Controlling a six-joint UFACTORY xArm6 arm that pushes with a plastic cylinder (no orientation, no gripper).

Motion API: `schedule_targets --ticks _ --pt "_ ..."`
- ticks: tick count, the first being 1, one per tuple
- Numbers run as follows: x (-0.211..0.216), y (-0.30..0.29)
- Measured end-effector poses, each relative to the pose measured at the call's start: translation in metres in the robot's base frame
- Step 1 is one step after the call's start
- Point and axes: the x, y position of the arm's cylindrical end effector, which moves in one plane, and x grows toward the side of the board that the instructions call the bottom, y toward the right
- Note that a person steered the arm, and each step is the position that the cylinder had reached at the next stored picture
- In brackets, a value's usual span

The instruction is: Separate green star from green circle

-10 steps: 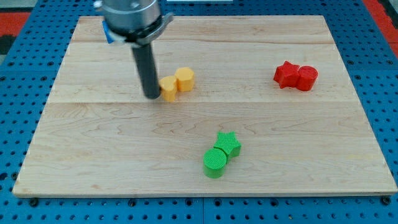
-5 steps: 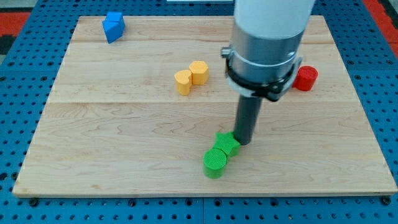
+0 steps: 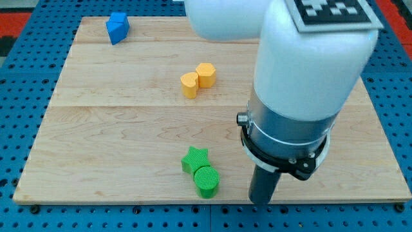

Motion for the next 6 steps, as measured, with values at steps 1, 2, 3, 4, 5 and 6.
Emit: schedule_targets --ticks 1,2,3,4,5,6 --pt "0.000 -0.004" --pt "-0.003 -0.043" --pt "-0.018 -0.083" --pt "-0.041 -0.111" --pt "-0.046 -0.081" --pt "-0.055 -0.049"
